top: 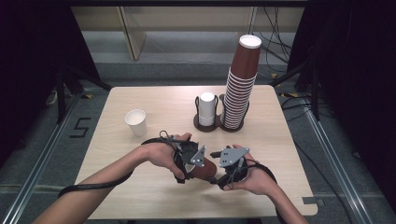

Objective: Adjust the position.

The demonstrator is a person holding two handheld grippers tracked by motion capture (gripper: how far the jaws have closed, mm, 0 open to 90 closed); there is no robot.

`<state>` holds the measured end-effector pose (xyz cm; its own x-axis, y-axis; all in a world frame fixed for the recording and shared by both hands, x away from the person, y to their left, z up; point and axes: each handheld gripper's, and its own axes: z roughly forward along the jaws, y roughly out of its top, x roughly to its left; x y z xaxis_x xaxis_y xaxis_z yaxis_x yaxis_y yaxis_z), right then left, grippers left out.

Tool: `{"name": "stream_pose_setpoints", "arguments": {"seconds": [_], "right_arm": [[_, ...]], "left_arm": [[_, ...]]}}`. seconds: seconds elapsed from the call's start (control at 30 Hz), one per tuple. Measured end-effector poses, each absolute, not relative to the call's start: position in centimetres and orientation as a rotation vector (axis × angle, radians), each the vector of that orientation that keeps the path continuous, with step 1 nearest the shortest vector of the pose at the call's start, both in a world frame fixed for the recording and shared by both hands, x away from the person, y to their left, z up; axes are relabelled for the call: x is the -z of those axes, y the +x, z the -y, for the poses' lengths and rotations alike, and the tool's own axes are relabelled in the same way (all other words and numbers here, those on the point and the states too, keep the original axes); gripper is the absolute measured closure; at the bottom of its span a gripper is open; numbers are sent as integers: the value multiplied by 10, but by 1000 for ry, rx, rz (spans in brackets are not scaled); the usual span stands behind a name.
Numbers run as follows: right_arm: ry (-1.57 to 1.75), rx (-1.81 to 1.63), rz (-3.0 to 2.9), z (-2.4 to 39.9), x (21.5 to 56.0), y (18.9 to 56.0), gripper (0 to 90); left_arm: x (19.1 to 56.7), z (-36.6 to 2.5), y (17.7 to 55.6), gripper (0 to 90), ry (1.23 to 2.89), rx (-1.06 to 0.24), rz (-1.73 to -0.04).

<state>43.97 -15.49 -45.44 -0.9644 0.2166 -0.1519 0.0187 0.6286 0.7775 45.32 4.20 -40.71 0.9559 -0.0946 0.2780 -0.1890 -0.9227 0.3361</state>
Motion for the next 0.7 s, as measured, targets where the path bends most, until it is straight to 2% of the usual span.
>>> {"name": "stream_pose_setpoints", "arguments": {"seconds": [0.47, 0.7], "right_arm": [[172, -1221, -2646, 139, 460, 444, 181], [205, -1225, -2676, 138, 463, 443, 207]], "left_arm": [[408, -39, 450, 98, 2715, -345, 182], [406, -36, 451, 98, 2733, -363, 228]]}}
